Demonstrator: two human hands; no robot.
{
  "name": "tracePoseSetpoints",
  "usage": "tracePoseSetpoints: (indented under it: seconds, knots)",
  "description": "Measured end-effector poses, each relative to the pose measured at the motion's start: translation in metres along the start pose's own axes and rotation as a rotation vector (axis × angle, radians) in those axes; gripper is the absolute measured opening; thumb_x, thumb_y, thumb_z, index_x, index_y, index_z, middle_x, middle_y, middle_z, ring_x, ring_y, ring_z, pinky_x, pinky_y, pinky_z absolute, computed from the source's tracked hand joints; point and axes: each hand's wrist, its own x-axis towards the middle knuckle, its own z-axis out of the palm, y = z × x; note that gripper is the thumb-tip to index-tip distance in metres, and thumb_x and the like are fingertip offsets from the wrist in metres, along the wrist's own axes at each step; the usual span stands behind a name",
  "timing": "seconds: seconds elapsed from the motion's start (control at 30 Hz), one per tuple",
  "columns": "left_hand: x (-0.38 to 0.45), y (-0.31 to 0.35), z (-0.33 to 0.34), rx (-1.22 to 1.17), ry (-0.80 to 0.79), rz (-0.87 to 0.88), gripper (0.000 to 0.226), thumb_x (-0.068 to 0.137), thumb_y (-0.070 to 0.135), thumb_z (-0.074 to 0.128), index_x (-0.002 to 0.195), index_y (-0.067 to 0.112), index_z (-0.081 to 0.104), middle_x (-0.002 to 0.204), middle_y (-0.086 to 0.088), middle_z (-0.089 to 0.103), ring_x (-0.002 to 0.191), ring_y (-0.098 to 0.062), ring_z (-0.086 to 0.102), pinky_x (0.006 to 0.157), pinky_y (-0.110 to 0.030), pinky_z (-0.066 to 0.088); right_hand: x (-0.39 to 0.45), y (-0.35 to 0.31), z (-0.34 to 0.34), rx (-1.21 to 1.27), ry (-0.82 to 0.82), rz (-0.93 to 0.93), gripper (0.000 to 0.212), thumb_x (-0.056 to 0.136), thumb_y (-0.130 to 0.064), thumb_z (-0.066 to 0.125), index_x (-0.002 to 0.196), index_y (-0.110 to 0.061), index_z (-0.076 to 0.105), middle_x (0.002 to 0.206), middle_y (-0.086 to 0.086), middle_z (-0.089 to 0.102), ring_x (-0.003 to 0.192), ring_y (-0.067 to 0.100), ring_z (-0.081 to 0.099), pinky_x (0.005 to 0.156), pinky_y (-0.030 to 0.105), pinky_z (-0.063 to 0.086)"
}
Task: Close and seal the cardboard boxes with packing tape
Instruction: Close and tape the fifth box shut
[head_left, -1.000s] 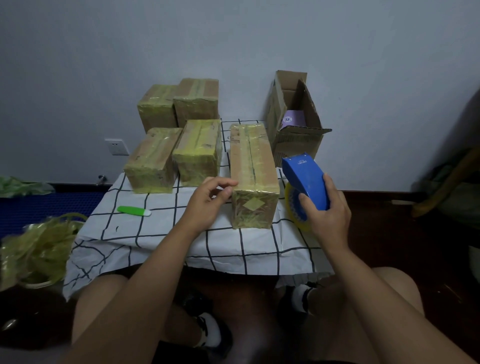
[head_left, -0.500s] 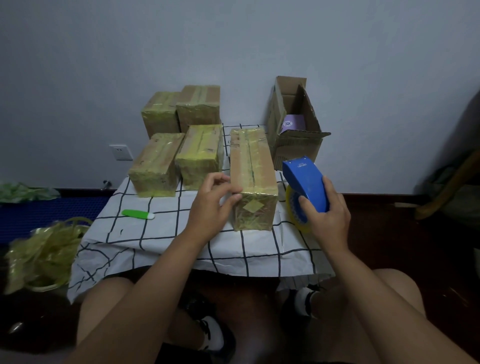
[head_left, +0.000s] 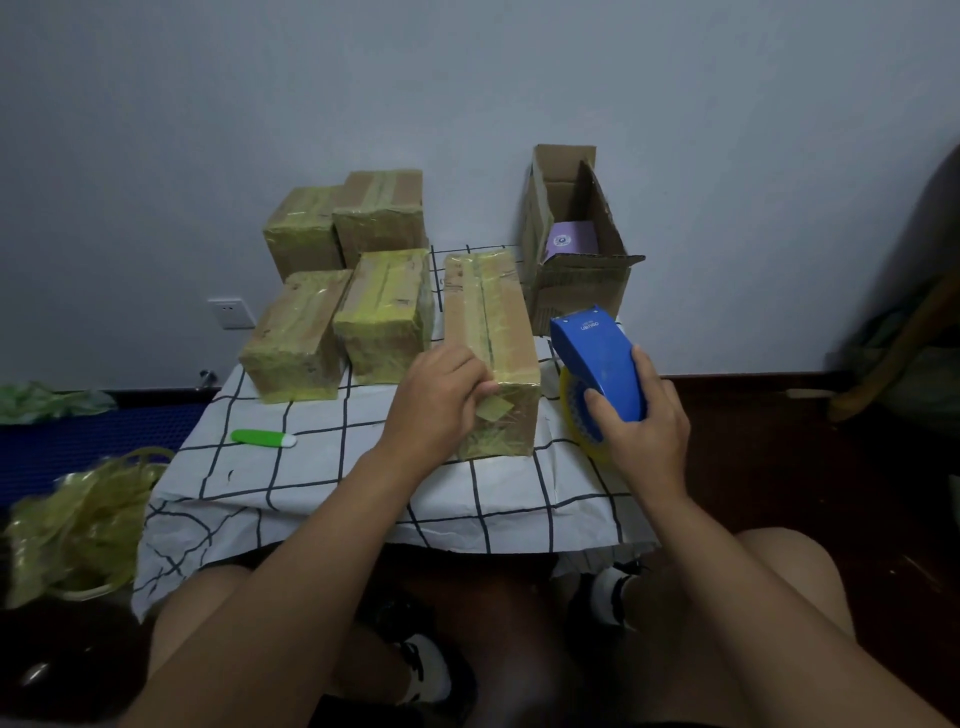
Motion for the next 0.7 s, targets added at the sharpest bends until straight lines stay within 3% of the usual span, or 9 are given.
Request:
tracePoseSetpoints:
  seconds: [0.1,0.17,0.23,0.33,0.43,0.53,0.7]
  knots:
    - [-0.001,-0.002,0.0,0.03,0.009,0.009,0.026,0.096,0.026,0.052,0.077,0.008,0.058,0.077,-0.004,0.053,0.074,-0.019,0.044,0.066,-0.028,0.031,-0.001,0.001,0.0,-0.001,0.0,0.007,0.075,0.086,-0.036,0.073,0.152,-0.028,0.037,0.107,0.001,0.046,0.092,0.016,0.05,0.074,0.027,0.04]
    - [0.001,0.0,-0.002,0.047,-0.043,0.011,0.022,0.095,0.026,0.053,0.081,0.009,0.059,0.081,-0.003,0.053,0.076,-0.019,0.045,0.067,-0.029,0.033,0.0,0.0,0.0,0.002,-0.002,0.012,0.075,0.086,-0.037,0.072,0.152,-0.029,0.036,0.107,0.0,0.046,0.092,0.015,0.05,0.073,0.025,0.04]
    - [0.006,0.007,-0.005,0.051,-0.119,-0.013,0.019,0.09,0.028,0.054,0.093,0.011,0.06,0.092,-0.001,0.054,0.083,-0.017,0.048,0.074,-0.032,0.041,0.0,0.0,0.0,0.005,-0.004,0.012,0.075,0.086,-0.037,0.072,0.152,-0.029,0.037,0.106,0.0,0.046,0.091,0.014,0.049,0.069,0.02,0.038]
    - [0.017,0.017,-0.003,0.09,-0.171,0.0,0.035,0.086,0.038,0.062,0.111,0.013,0.062,0.112,-0.002,0.057,0.101,-0.018,0.052,0.086,-0.034,0.044,0.001,0.0,0.0,-0.002,-0.003,0.014,0.075,0.086,-0.037,0.072,0.152,-0.029,0.037,0.104,0.001,0.046,0.09,0.014,0.049,0.068,0.018,0.036]
    - [0.02,0.015,0.008,0.068,-0.142,0.1,0.021,0.09,0.032,0.063,0.093,0.011,0.068,0.1,-0.002,0.063,0.09,-0.023,0.056,0.075,-0.036,0.046,0.001,0.001,0.001,-0.006,-0.003,0.009,0.076,0.086,-0.038,0.072,0.152,-0.029,0.037,0.105,0.001,0.047,0.091,0.015,0.049,0.069,0.021,0.038]
    - [0.016,0.014,0.019,0.096,-0.053,0.092,0.021,0.092,0.026,0.059,0.08,0.01,0.064,0.082,-0.002,0.063,0.075,-0.025,0.055,0.065,-0.035,0.043,0.001,0.001,0.0,-0.014,0.001,0.008,0.076,0.086,-0.037,0.072,0.152,-0.028,0.037,0.105,0.001,0.047,0.09,0.015,0.049,0.068,0.016,0.036]
    - [0.019,0.024,0.018,0.157,-0.056,0.084,0.02,0.092,0.027,0.054,0.08,0.013,0.06,0.079,-0.001,0.057,0.073,-0.025,0.053,0.066,-0.034,0.039,0.002,0.0,0.001,-0.012,-0.011,0.011,0.076,0.086,-0.039,0.072,0.152,-0.028,0.037,0.105,0.002,0.047,0.09,0.016,0.05,0.069,0.024,0.038]
